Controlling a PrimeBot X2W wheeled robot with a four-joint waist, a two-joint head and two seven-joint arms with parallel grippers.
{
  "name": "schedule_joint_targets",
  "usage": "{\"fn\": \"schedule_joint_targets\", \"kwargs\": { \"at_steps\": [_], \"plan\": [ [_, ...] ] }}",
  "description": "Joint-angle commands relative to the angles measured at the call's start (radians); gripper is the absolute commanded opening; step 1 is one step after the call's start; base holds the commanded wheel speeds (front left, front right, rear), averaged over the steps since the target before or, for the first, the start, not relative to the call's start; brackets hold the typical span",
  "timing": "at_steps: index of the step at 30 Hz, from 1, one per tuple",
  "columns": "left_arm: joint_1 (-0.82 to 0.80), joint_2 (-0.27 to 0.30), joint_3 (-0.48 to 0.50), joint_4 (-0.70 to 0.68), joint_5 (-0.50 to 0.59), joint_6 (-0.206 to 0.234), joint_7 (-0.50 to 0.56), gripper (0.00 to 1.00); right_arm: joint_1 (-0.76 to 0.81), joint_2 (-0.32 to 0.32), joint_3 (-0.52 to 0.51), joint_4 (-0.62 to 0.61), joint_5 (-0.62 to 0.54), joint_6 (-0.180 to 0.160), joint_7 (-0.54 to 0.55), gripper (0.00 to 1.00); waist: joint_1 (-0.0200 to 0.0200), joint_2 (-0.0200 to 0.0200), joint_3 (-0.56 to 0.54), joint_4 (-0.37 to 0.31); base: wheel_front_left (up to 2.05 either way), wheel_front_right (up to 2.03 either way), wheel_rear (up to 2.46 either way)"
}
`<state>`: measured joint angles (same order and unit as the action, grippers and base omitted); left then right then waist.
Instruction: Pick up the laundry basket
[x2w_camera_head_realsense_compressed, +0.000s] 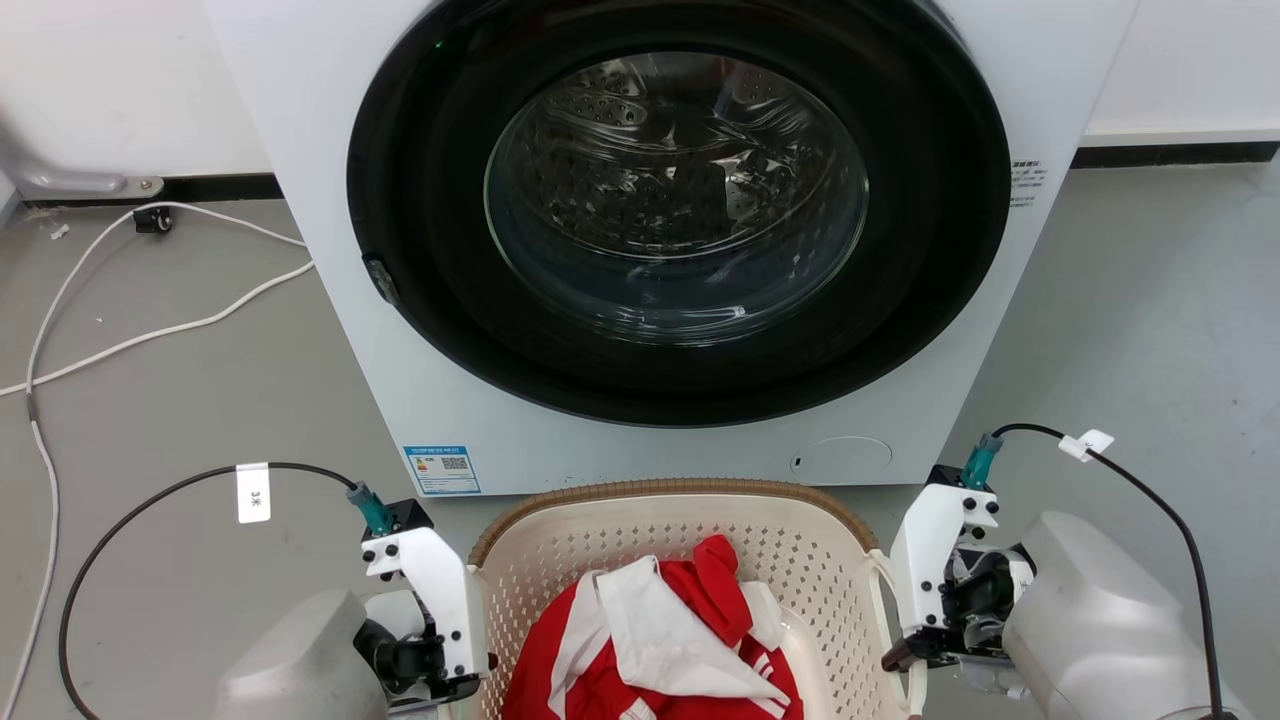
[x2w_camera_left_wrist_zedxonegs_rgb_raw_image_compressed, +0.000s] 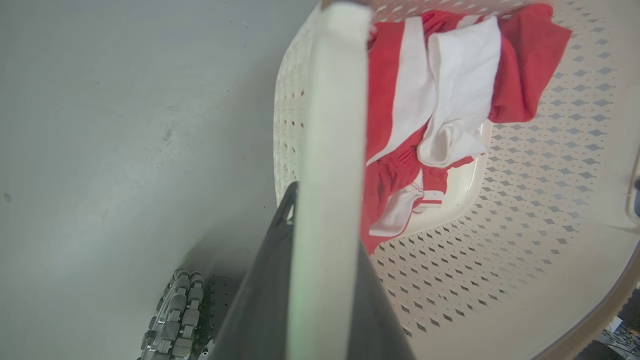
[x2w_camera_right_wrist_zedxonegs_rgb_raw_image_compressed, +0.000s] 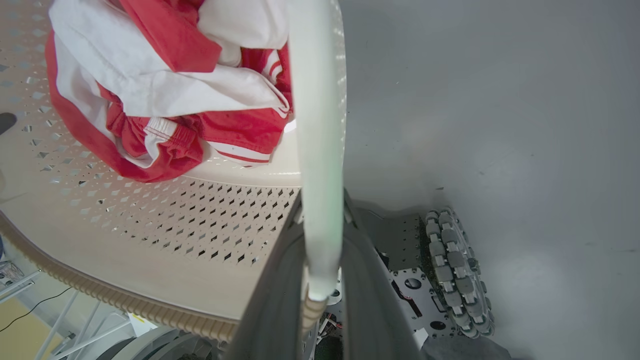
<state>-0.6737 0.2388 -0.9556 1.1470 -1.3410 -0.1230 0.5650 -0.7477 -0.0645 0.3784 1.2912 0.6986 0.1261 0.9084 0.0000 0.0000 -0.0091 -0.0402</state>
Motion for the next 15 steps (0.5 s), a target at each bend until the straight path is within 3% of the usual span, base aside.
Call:
{"fn": "schedule_joint_targets", "kwargs": {
  "at_steps": [1, 15],
  "plan": [
    [0.002, -0.02, 0.004, -0.019, -0.012, -0.014, -0.001, 0.0, 0.016, 0.022, -0.01, -0.005, 0.002, 0.008, 0.008, 0.0, 0.0, 0.0, 0.0, 0.0, 0.0, 0.0, 0.0],
    [-0.003, -0.018, -0.009, -0.022, -0.028, -0.014, 0.003, 0.0, 0.011, 0.023, -0.06, -0.005, -0.029, 0.008, 0.021, 0.0, 0.0, 0.0, 0.002, 0.002, 0.0, 0.0, 0.0]
  ]
}}
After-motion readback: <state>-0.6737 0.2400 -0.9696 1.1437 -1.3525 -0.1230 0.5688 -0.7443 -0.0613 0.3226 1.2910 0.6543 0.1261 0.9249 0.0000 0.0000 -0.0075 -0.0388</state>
